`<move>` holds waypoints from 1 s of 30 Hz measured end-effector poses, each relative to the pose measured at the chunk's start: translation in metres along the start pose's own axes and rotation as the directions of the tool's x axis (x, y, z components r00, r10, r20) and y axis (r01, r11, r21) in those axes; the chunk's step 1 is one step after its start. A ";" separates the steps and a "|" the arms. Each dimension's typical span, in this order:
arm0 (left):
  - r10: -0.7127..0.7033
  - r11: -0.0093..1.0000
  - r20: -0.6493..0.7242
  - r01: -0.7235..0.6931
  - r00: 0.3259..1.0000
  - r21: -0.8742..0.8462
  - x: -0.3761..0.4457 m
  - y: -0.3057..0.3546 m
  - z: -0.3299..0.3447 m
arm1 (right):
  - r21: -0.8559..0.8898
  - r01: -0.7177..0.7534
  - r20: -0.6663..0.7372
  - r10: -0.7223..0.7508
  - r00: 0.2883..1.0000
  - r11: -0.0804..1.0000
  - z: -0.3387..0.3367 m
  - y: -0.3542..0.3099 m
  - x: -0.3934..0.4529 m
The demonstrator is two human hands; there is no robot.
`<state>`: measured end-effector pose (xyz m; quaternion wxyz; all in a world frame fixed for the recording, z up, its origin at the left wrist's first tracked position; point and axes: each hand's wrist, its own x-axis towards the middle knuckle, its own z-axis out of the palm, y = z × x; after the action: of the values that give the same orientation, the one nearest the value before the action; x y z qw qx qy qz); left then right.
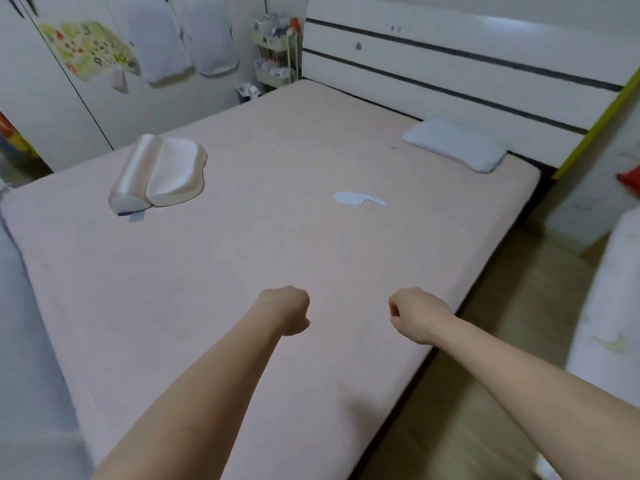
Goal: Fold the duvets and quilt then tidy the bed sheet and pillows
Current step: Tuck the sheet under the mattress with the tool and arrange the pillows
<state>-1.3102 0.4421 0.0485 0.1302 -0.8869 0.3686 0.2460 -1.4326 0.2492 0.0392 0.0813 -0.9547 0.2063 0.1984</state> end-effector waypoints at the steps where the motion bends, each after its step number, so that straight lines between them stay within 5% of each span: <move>1: 0.015 1.000 -0.019 -0.015 1.000 -0.008 0.023 0.008 -0.018 | 0.006 -0.025 -0.020 0.025 0.999 1.000 -0.018 0.019 0.026; 11: -0.060 0.996 0.010 0.060 0.998 -0.060 0.190 0.024 -0.100 | 0.035 0.070 -0.006 -0.070 0.998 0.997 -0.091 0.074 0.259; 19: -0.231 0.925 0.110 0.253 0.967 -0.283 0.445 0.028 -0.121 | -0.017 0.188 0.042 -0.187 0.981 0.982 -0.081 0.151 0.532; 24: -0.244 0.881 0.103 0.264 0.964 -0.393 0.565 0.046 -0.096 | -0.024 0.172 0.049 -0.171 0.984 0.985 -0.047 0.189 0.683; 30: -0.291 0.856 0.209 0.352 0.934 -0.378 0.606 0.036 -0.049 | -0.023 0.100 0.056 -0.099 0.994 0.995 0.000 0.189 0.770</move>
<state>-0.9512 0.0394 -0.2341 0.0072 -0.9231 0.1447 0.3561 -0.8694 -0.1995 -0.2922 0.0842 -0.9590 0.1536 0.2228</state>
